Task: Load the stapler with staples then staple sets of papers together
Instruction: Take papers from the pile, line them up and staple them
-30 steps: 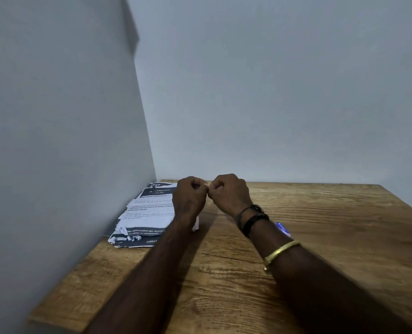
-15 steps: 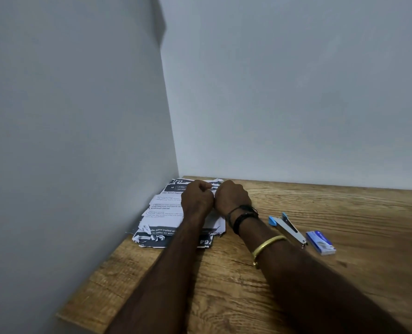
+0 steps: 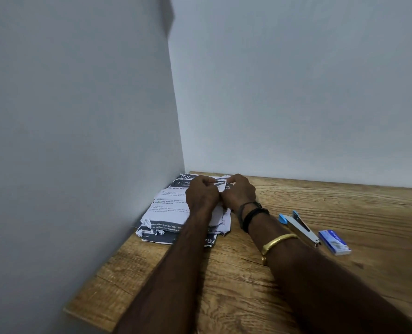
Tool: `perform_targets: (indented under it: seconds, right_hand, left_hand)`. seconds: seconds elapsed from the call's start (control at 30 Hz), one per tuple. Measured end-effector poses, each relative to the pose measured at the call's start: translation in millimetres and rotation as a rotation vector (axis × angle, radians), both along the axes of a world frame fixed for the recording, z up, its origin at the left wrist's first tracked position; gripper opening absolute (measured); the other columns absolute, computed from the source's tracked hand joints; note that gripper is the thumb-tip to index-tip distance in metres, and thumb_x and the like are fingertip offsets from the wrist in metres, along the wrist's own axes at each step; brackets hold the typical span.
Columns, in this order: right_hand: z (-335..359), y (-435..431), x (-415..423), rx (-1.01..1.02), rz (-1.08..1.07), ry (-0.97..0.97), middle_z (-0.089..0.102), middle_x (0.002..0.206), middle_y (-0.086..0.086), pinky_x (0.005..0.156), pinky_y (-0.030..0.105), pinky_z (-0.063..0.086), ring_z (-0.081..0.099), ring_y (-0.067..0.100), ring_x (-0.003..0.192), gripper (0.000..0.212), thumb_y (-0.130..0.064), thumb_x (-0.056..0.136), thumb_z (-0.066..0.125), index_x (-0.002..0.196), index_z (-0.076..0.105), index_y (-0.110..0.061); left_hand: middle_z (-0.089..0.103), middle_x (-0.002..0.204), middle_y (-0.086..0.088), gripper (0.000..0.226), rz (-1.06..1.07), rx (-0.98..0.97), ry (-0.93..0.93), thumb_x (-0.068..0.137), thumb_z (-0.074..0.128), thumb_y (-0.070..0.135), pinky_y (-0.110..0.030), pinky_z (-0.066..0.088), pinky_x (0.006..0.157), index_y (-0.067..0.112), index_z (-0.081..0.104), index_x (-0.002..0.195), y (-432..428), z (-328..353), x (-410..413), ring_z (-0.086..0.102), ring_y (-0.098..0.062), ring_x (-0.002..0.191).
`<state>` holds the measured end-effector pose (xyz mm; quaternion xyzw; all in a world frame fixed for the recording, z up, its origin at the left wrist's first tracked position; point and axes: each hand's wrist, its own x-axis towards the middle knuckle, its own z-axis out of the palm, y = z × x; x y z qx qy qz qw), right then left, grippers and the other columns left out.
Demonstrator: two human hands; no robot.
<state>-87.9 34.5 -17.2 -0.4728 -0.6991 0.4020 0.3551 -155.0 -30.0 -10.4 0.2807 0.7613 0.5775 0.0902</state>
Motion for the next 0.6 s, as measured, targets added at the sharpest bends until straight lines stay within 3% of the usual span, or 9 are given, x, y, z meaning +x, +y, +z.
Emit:
perform_targets:
  seconds: [0.23,0.4,0.6]
  right_hand:
    - [-5.4,3.3,-5.2,-0.051,0.08,0.121,0.081,0.086,0.004,0.083,0.044,0.063,0.076,0.03,0.089,0.024,-0.002,0.072,0.069,0.078,0.083,-0.021]
    - [-7.1,8.6,-1.5,-0.167,0.057,0.312,0.081,0.086,0.004,0.073,0.043,0.066,0.077,0.027,0.083,0.025,0.0,0.07,0.071,0.077,0.083,-0.021]
    - [-3.4,3.7,6.6,-0.225,0.059,0.453,0.08,0.081,0.008,0.073,0.05,0.065,0.077,0.034,0.08,0.024,-0.001,0.065,0.077,0.076,0.082,-0.022]
  left_hand:
    - [0.075,0.107,0.0,0.019,0.023,0.078,0.038,0.083,0.069,0.016,-0.031,0.049,0.095,0.018,0.074,0.101,-0.5,4.4,-2.2,0.067,-0.02,0.105]
    - [0.073,0.113,-0.002,0.028,0.068,0.196,0.16,0.086,0.054,0.003,-0.021,0.037,0.087,0.016,0.074,0.102,-8.6,18.1,9.1,0.063,-0.02,0.107]
    - [0.075,0.108,0.002,0.024,0.016,0.291,0.203,0.089,0.056,0.01,-0.025,0.046,0.092,0.016,0.075,0.102,-10.3,21.2,14.5,0.065,-0.013,0.102]
